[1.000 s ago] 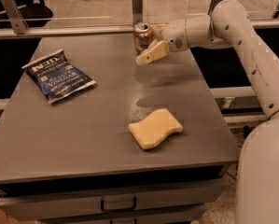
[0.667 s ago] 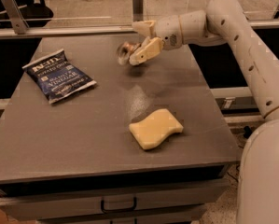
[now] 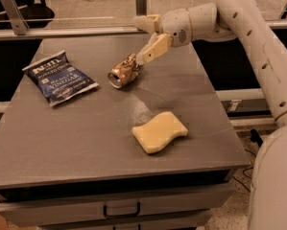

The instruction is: Knock orange can over

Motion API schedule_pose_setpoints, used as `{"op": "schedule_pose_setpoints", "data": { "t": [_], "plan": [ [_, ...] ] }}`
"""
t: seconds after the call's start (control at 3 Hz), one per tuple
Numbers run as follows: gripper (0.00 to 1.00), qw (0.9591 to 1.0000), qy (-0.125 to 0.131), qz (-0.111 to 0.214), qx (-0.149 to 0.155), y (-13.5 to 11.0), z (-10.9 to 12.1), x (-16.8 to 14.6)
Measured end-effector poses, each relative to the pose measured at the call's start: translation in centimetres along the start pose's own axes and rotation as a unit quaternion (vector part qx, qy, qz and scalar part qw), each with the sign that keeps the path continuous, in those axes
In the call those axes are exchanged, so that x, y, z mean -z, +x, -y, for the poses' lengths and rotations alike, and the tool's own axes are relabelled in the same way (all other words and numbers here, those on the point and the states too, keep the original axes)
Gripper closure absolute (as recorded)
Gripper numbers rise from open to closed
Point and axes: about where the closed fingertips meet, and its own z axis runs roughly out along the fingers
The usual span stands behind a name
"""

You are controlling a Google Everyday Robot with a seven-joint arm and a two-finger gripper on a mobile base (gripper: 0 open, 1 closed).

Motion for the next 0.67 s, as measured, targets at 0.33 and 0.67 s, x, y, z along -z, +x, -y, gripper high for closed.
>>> {"op": "schedule_pose_setpoints", "data": {
  "t": [0.33, 0.67],
  "plan": [
    [0.0, 0.9967, 0.075, -0.028, 0.013, 0.0, 2.1, 3.7],
    [0.0, 0.97, 0.214, -0.109, 0.038, -0.4, 3.9, 11.6]
  ]
}}
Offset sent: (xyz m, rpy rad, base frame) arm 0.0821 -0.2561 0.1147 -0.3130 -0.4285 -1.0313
